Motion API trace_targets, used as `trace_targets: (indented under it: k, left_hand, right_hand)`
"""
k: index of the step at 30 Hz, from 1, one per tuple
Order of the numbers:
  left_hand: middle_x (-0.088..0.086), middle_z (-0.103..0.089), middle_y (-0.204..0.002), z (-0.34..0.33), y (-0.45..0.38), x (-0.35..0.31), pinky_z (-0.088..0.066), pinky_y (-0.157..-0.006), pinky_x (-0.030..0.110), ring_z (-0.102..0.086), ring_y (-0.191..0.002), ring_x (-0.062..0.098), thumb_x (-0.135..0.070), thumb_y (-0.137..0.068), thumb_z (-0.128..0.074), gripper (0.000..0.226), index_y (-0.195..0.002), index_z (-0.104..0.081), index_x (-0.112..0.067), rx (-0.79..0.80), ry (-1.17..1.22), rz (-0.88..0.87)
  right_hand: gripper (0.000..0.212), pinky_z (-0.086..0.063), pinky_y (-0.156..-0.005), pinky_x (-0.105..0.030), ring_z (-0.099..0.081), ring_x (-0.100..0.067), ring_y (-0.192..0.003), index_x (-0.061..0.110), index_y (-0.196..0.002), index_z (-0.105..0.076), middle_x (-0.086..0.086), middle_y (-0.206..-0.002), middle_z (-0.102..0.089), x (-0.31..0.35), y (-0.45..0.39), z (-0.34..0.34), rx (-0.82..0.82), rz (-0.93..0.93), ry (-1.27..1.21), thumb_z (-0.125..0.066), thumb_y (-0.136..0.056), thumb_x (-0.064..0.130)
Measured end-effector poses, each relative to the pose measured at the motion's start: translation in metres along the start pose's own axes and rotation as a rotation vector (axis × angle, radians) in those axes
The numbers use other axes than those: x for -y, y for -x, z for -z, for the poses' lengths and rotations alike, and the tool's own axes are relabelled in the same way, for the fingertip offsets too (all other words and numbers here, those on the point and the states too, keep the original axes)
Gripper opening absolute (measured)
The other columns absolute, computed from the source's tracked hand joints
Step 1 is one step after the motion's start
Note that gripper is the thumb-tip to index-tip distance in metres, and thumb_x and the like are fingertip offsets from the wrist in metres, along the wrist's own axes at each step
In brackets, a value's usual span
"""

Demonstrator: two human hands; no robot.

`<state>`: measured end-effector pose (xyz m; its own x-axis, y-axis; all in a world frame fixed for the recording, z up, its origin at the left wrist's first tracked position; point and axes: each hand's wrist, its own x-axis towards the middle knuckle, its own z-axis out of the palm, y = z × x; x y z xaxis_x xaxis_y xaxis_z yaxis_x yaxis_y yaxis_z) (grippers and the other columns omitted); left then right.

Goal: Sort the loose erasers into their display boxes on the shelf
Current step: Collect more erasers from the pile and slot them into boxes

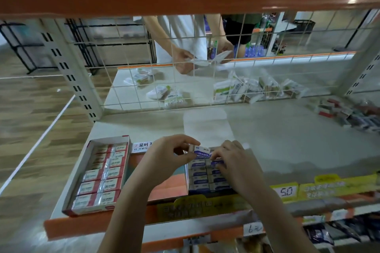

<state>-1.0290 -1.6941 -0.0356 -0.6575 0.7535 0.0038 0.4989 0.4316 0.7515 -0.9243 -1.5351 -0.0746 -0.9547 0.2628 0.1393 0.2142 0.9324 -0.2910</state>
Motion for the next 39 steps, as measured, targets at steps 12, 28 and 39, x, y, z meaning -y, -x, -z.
trace_targets:
  k: [12, 28, 39]
  left_hand:
    - [-0.010, -0.060, -0.109, -0.064, -0.019, -0.033, -0.044, -0.081, 0.023, -0.051, -0.103, 0.010, -0.040, -0.089, -0.057, 0.025, -0.112, -0.059, -0.031, -0.014, -0.379, -0.112]
    - [-0.007, -0.052, -0.119, -0.098, -0.031, -0.038, -0.046, -0.085, 0.026, -0.042, -0.110, 0.012, -0.037, -0.094, -0.049, 0.030, -0.121, -0.052, -0.026, -0.082, -0.565, -0.087]
    - [-0.005, -0.048, -0.121, -0.103, -0.030, -0.041, -0.042, -0.086, 0.026, -0.044, -0.109, 0.013, -0.035, -0.094, -0.047, 0.032, -0.124, -0.043, -0.024, -0.073, -0.595, -0.060]
  right_hand:
    - [0.033, -0.039, -0.081, -0.022, -0.052, -0.015, -0.100, 0.016, -0.120, -0.057, 0.002, -0.109, -0.053, -0.054, 0.017, 0.020, -0.170, -0.282, -0.137, -0.061, -0.087, 0.018]
    - [0.037, -0.035, -0.076, -0.018, -0.051, -0.011, -0.092, 0.017, -0.127, -0.052, 0.001, -0.106, -0.059, -0.063, 0.020, 0.016, -0.139, -0.238, -0.232, -0.056, -0.090, 0.020]
    - [0.035, -0.036, -0.081, -0.021, -0.050, -0.014, -0.103, 0.019, -0.126, -0.052, 0.003, -0.100, -0.060, -0.069, 0.022, 0.014, -0.115, -0.258, -0.268, -0.054, -0.091, 0.024]
